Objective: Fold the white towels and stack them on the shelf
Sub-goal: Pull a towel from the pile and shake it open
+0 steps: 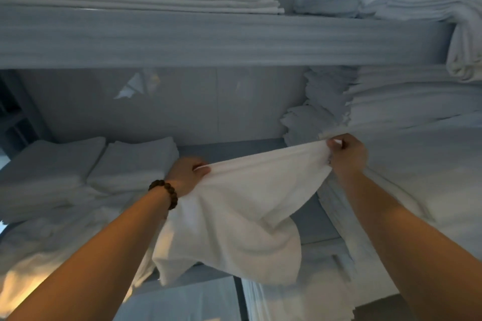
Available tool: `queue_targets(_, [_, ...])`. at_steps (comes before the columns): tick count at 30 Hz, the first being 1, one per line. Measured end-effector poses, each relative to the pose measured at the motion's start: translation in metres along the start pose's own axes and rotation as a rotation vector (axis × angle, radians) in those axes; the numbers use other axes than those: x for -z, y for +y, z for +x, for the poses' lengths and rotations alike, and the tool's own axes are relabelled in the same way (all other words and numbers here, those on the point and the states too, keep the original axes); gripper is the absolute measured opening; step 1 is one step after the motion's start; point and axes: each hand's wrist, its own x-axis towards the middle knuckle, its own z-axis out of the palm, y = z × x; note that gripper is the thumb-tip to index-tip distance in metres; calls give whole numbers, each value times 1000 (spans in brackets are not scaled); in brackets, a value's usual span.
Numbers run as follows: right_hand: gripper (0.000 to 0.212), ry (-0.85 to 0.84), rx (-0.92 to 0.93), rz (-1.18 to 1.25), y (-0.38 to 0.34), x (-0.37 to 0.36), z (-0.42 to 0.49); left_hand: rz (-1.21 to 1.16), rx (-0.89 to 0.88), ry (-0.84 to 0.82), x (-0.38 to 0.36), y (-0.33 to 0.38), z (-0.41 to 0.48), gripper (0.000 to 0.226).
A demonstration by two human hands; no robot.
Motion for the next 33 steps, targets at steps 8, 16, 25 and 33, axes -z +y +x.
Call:
queue_targets(8, [4,-542,167,271,-49,-7,-40,-226,-24,87,-16,60,-2,31])
queue_targets(16, [5,-899,300,321,-69,-11,-63,-425,-24,-45,-24,119,-1,28])
queue_targets(25, [10,-536,318,197,-39,-18,-52,-379,52,-58,-15,90,-17,16])
queue_targets(33, [17,-464,261,182,-35,-20,-44,-489,101,-267,-39,66,-42,5])
